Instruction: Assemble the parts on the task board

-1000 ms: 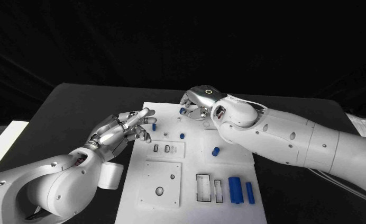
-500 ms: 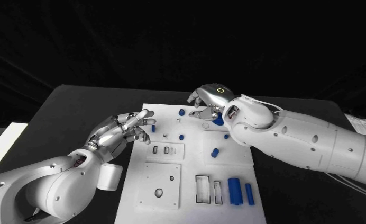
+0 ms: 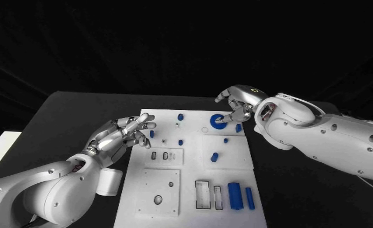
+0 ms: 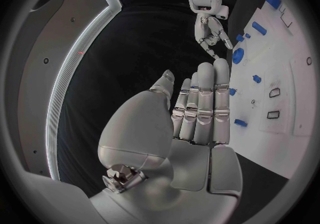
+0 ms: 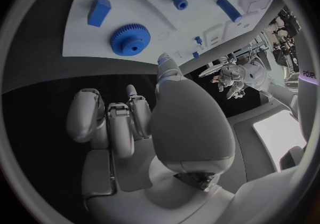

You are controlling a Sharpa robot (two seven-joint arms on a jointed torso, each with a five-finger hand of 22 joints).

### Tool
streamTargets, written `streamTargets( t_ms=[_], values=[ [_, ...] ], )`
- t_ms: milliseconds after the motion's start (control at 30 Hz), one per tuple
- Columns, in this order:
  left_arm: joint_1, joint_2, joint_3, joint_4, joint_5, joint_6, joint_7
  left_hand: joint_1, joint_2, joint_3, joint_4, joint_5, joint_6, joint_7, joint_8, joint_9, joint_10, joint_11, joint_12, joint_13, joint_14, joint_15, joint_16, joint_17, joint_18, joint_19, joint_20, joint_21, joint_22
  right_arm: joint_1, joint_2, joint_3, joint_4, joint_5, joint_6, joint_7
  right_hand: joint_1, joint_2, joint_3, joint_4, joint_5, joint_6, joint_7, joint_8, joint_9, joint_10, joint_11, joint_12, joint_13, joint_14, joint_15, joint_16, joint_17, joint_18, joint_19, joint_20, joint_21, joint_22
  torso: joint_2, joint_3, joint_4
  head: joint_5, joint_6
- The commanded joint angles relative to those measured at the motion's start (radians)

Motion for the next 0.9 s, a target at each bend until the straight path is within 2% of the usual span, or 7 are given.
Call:
streamTargets(
  t_ms=[33,100,200,433,667,900],
  values=[
    [0.001,0.002,0.0,-0.001,-0.004,0.017,0.004,0.006,0.006,0.001,-0.004,0.002,-0.003,0.006,-0.004,-0.001,-0.009,0.0,-0.006,0.001,-0.009,0.0,-0.005,0.001,0.012,-0.008,-0.001,0.004,0.001,0.001,-0.006,0.001,0.003,0.031,0.081,-0.04,0.0,0.024,0.014,-0.002,0.01,0.006,-0.004,0.026,0.006,0.029,-0.003,0.061,0.122,0.088,0.008,0.008,0.176,-0.022,0.02,-0.002,0.025,0.044,0.001,0.0028,-0.0042,-0.002,-0.002],
    [0.001,0.003,0.0,-0.002,-0.004,0.017,0.004,0.006,0.006,0.001,-0.004,0.002,-0.003,0.006,-0.004,-0.001,-0.009,0.0,-0.006,0.001,-0.009,0.0,-0.005,0.001,0.012,-0.008,-0.001,0.004,0.001,0.001,-0.007,0.001,0.0,0.027,0.089,-0.052,0.008,0.045,0.029,-0.006,0.036,0.019,-0.008,0.045,0.01,0.047,-0.007,0.095,0.157,0.09,0.005,0.013,0.186,-0.029,0.035,-0.002,0.044,0.079,0.0,0.0016,-0.0028,-0.003,-0.003],
    [0.001,0.004,0.0,-0.004,-0.004,0.018,0.003,0.006,0.006,0.001,-0.004,0.002,-0.003,0.006,-0.004,-0.001,-0.009,0.0,-0.006,0.001,-0.009,0.0,-0.005,0.001,0.012,-0.008,-0.001,0.004,0.001,0.001,-0.005,0.001,-0.004,0.022,0.098,-0.064,0.013,0.059,0.04,-0.012,0.064,0.028,-0.012,0.062,0.013,0.066,-0.01,0.128,0.191,0.093,0.003,0.019,0.2,-0.038,0.057,-0.005,0.071,0.131,0.001,0.0007,-0.0015,-0.006,-0.004],
    [0.001,0.007,0.0,-0.009,-0.004,0.019,0.002,0.006,0.007,0.001,-0.004,0.002,-0.003,0.006,-0.004,-0.001,-0.009,0.0,-0.006,0.001,-0.009,0.0,-0.006,0.001,0.012,-0.009,0.0,0.004,0.001,0.0,0.005,0.001,-0.009,0.004,0.113,-0.075,0.009,0.06,0.044,-0.015,0.062,0.026,-0.012,0.073,0.012,0.084,-0.01,0.156,0.22,0.096,0.002,0.026,0.216,-0.047,0.075,-0.006,0.096,0.176,0.001,0.0,0.0,-0.006,-0.01],
    [0.001,0.008,0.0,-0.011,-0.004,0.018,0.001,0.006,0.007,0.001,-0.004,0.002,-0.003,0.006,-0.004,-0.001,-0.009,0.0,-0.006,0.001,-0.009,0.0,-0.006,0.001,0.012,-0.009,0.0,0.004,0.001,-0.002,0.01,0.001,-0.008,-0.007,0.123,-0.078,0.008,0.06,0.045,-0.016,0.054,0.024,-0.012,0.076,0.011,0.087,-0.01,0.16,0.225,0.097,0.003,0.027,0.218,-0.049,0.079,-0.006,0.101,0.186,0.0,-0.0014,0.0009,-0.007,-0.017],
    [0.001,0.008,0.0,-0.011,-0.004,0.019,0.0,0.006,0.007,0.001,-0.004,0.002,-0.003,0.006,-0.004,-0.001,-0.009,0.0,-0.006,0.001,-0.009,0.0,-0.006,0.001,0.012,-0.009,0.0,0.004,0.001,-0.006,0.022,0.001,-0.021,-0.016,0.134,-0.08,0.006,0.063,0.047,-0.016,0.044,0.023,-0.012,0.08,0.01,0.087,-0.01,0.16,0.226,0.097,0.003,0.028,0.219,-0.049,0.079,-0.005,0.103,0.188,0.001,-0.001,-0.0003,-0.007,-0.016]
  ],
)
